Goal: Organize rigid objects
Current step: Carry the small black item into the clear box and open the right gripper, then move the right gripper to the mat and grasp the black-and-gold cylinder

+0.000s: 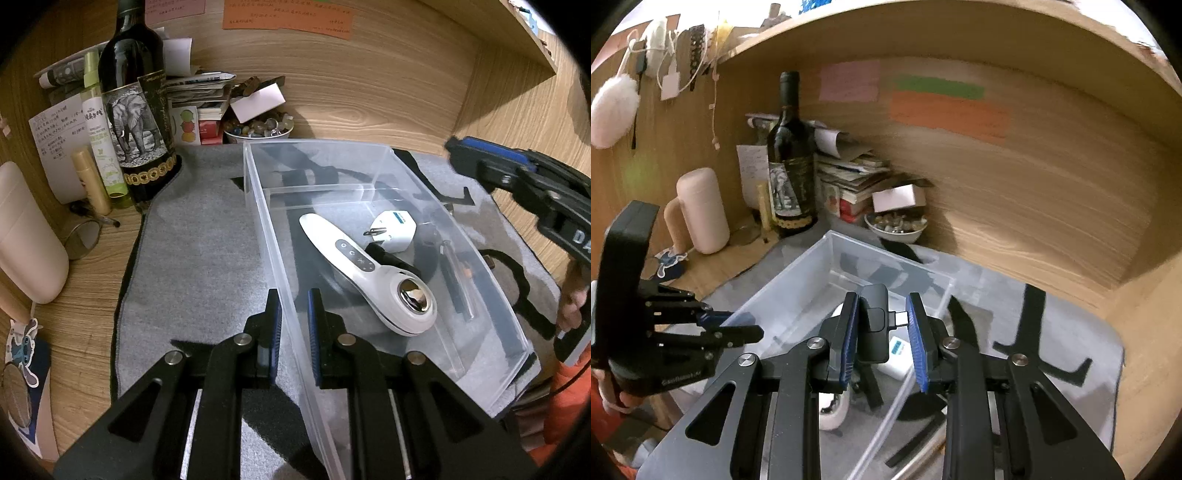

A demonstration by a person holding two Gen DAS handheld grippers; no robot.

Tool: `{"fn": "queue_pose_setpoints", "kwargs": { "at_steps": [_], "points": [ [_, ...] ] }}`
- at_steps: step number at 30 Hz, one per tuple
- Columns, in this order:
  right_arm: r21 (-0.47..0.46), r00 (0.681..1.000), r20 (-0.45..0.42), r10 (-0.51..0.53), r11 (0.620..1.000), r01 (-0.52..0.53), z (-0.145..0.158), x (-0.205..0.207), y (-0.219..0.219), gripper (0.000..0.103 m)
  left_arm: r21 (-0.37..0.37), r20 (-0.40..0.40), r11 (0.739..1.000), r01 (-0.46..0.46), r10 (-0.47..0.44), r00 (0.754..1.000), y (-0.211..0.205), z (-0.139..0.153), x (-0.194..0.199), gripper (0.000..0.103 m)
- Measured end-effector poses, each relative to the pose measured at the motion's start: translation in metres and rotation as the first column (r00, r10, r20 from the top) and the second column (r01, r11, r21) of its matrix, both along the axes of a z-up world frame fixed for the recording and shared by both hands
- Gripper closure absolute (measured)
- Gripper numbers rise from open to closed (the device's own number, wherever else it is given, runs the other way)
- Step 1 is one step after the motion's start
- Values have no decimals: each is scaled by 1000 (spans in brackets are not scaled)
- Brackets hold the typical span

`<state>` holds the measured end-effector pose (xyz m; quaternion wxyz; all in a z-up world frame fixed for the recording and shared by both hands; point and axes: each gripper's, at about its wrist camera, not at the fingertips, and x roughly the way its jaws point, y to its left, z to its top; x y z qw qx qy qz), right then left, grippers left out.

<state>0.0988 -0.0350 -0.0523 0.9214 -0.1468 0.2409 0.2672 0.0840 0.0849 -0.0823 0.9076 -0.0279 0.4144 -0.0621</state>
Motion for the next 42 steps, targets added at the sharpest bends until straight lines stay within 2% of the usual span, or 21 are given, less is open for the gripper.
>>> {"fn": "queue_pose_setpoints", "kwargs": {
  "at_steps": [15,24,28,33,36,38,40,42],
  "points": [
    [-130,981,-193,6,991,-31,-47,36,20,80,-4,3,1000,2,-2,1000,-4,0,0,89],
    [-147,981,-195,6,989,-35,-50,32,21,79,-5,3,1000,3,-3,1000,-4,0,1,89],
    [-143,985,-173,5,989,-30,-46,30,19,67,-5,3,1000,3,-3,1000,-6,0,2,89],
    [-129,988,-152,8,991,-28,-40,27,16,63,-6,3,1000,3,-3,1000,-4,0,1,89],
    [-123,992,-129,6,992,-22,-36,23,14,52,-6,3,1000,3,-3,1000,-4,0,1,89],
    [-120,994,-106,5,993,-18,-32,19,12,40,-6,3,1000,4,-4,1000,-4,0,1,89],
    [-115,997,-79,0,993,-10,-28,15,11,34,-6,3,1000,4,-4,1000,-3,0,1,89],
    [-105,998,-56,-5,995,-1,-22,12,8,33,-6,3,1000,4,-4,1000,-3,0,1,89]
  ]
}}
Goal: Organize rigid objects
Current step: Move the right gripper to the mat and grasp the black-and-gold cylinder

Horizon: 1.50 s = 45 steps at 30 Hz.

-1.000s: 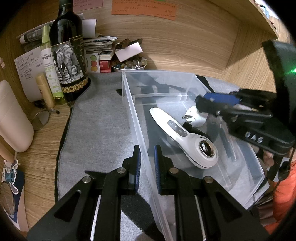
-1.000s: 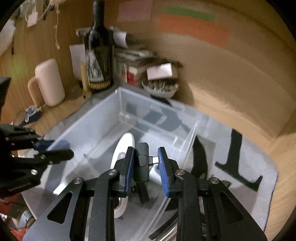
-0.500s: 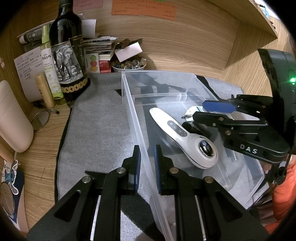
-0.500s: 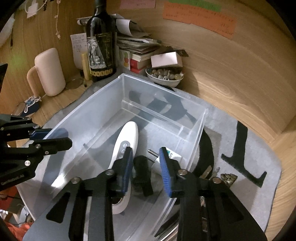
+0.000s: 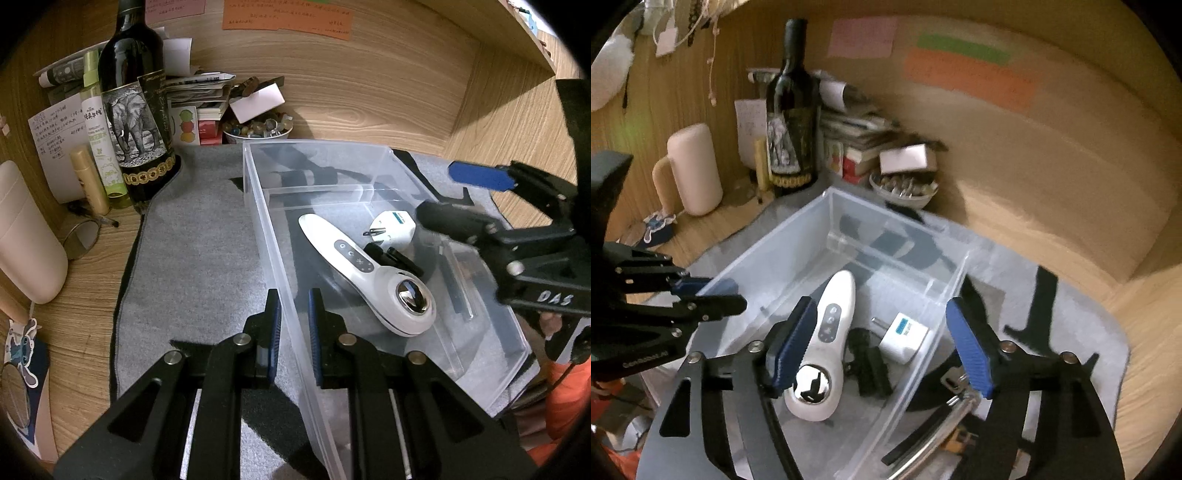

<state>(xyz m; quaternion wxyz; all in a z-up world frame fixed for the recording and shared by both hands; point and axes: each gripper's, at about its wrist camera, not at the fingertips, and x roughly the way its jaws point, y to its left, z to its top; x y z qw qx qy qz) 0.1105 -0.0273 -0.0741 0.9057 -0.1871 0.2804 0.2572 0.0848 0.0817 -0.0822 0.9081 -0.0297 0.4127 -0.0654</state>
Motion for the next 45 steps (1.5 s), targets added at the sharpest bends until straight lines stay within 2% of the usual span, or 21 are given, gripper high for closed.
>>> {"fn": "queue_pose_setpoints", "kwargs": {
  "at_steps": [5,11,16,19,24,29,38,45],
  "points": [
    [32,999,42,-30,999,29,14,-6,-14,25,-1,0,1000,0,0,1000,0,0,0,89],
    [60,992,78,-100,994,95,26,-6,-41,24,-1,0,1000,0,0,1000,0,0,0,89],
    [72,982,66,-179,982,175,26,0,-73,24,1,1,1000,0,0,1000,0,0,0,89],
    [65,973,43,-226,973,223,19,4,-92,24,0,1,1000,1,-1,1000,0,0,0,89],
    [32,960,-51,-274,961,276,-9,12,-115,24,1,1,1000,2,-2,1000,1,0,0,89],
    [-9,953,-147,-265,964,267,-39,13,-125,24,0,1,1000,1,-1,1000,1,0,0,89],
    [-134,955,-186,-232,969,210,-73,10,-121,24,-3,-7,1000,0,0,1000,4,-4,2,89],
    [-112,956,-206,-210,975,190,-74,26,-114,24,-3,-6,1000,0,0,1000,5,-4,2,89]
  ]
}}
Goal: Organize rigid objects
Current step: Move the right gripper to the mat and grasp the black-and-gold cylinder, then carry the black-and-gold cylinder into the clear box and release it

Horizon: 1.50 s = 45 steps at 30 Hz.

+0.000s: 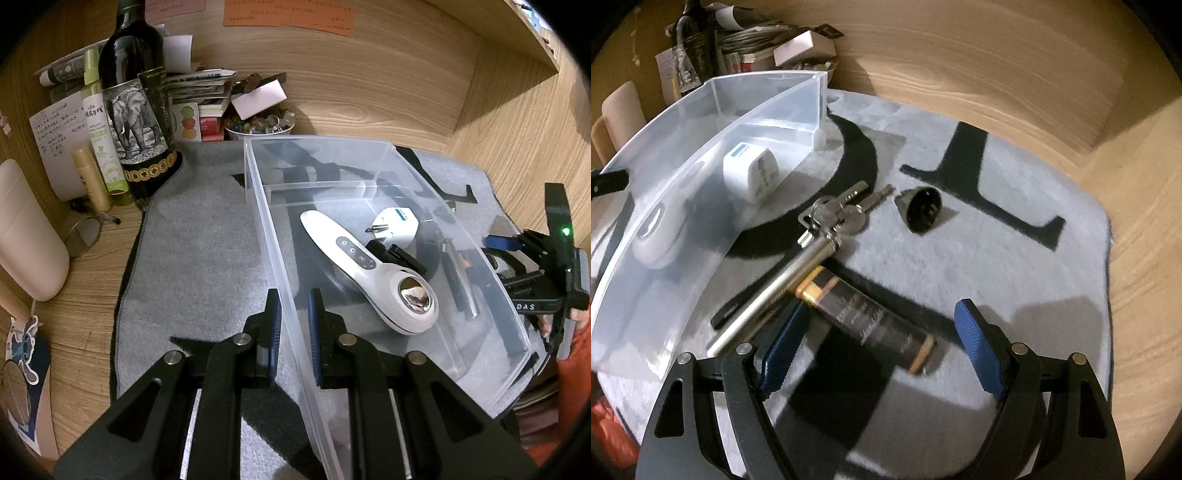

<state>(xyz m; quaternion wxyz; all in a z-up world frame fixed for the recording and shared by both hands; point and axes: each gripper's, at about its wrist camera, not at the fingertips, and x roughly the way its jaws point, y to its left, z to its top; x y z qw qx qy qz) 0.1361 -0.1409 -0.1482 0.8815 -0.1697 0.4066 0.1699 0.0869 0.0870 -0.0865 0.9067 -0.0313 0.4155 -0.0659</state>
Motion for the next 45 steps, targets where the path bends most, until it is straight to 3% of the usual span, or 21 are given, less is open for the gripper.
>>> {"fn": "queue_pose_setpoints", "kwargs": {
  "at_steps": [4,8,14,18,28,32,45],
  "points": [
    [35,1000,-23,13,999,-12,-4,9,3,28,-4,0,1000,-1,1,1000,3,0,-2,89],
    [82,999,-31,13,997,-10,-4,5,0,55,-3,0,1000,0,0,1000,3,0,-2,89],
    [108,999,-24,-25,994,27,-2,-4,-7,81,-3,1,1000,-1,1,1000,2,0,-2,89],
    [130,999,-6,-50,990,50,3,-9,-14,81,-2,0,1000,-2,2,1000,2,0,-2,89],
    [163,990,131,-50,986,29,40,-24,-11,83,-2,0,1000,-2,2,1000,2,0,-2,89],
    [195,982,185,-29,981,-8,58,-27,-4,92,-2,0,1000,-1,1,1000,2,0,-3,89],
    [251,952,303,39,961,-120,101,-37,29,92,-3,0,1000,-3,3,1000,2,0,-3,89]
  ]
}}
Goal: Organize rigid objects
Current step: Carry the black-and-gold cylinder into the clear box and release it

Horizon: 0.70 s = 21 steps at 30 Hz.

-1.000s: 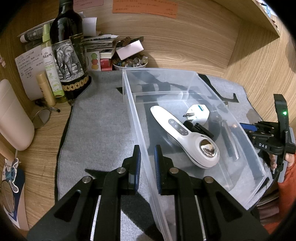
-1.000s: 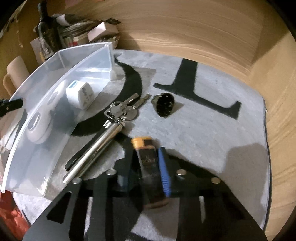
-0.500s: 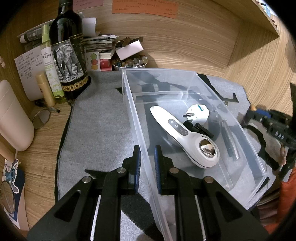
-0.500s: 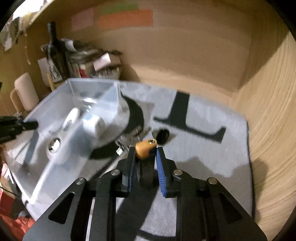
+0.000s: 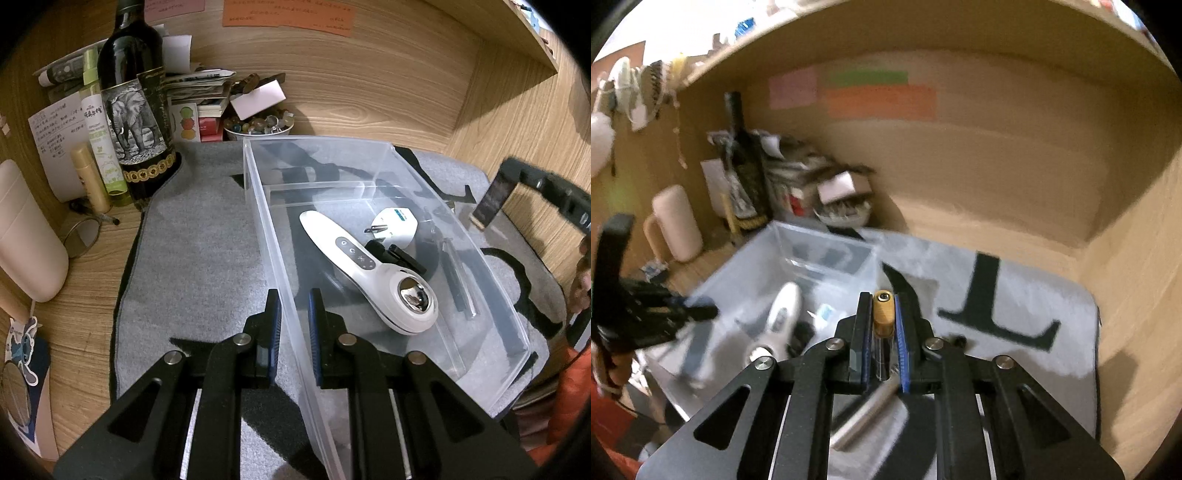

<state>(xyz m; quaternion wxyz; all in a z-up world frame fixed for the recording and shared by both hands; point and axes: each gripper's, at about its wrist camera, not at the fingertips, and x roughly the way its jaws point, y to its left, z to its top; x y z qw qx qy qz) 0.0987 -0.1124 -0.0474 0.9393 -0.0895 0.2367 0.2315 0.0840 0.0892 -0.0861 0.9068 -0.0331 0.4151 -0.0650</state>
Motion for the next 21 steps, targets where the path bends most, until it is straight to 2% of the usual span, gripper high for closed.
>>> {"fn": "queue_pose_setpoints", "kwargs": {
  "at_steps": [5,9,21],
  "points": [
    [12,996,58,72,997,-73,19,-10,22,92,1,-1,1000,1,-1,1000,-1,0,1,89],
    [-5,990,62,125,992,-125,19,-11,43,92,0,-1,1000,1,-1,1000,-1,0,1,89],
    [-135,987,-72,142,979,-151,-34,19,87,92,2,-2,1000,0,0,1000,-2,0,1,89]
  ]
}}
